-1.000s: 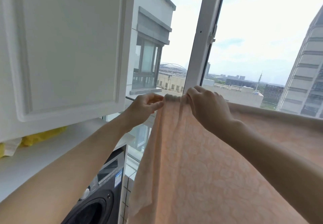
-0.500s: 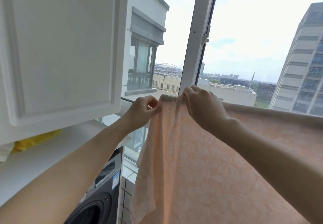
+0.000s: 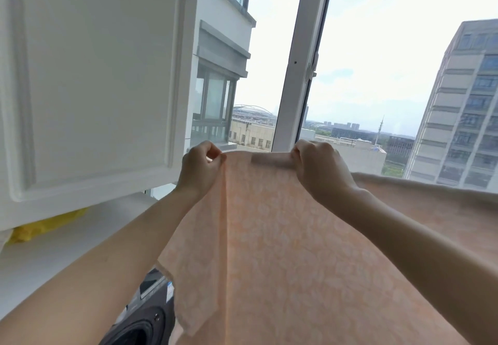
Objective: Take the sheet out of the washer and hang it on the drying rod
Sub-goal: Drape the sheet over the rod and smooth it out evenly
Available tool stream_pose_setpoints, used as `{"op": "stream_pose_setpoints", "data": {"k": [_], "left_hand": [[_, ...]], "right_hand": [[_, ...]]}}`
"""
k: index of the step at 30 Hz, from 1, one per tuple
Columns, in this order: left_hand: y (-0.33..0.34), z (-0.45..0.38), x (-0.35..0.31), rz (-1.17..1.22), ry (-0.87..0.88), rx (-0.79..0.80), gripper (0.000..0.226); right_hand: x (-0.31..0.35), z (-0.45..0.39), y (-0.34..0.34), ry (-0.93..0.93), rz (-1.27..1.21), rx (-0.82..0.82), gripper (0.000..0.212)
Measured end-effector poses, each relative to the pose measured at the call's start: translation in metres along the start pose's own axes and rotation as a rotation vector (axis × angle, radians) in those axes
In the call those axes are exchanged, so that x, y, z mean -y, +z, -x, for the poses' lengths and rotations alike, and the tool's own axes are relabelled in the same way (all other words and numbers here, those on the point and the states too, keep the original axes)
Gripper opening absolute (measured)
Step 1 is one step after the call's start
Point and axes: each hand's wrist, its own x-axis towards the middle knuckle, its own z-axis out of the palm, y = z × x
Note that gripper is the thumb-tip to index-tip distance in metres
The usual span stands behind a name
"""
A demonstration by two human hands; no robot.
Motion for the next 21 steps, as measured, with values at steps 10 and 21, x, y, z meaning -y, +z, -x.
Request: {"op": "stream_pose_setpoints", "data": {"k": [10,21], "left_hand": [[0.013,0.008,-0.012,0.008,0.176,0.005,0.013],[0.049,0.031,-0.045,-0.083,0.614,0.156,0.032]], "right_hand": [[-0.009,0.015,-0.013,-0.004,0.043,0.009,0.024],[-0.003,0.027,-0.025,-0.025,0.076,0.033,0.029]]}}
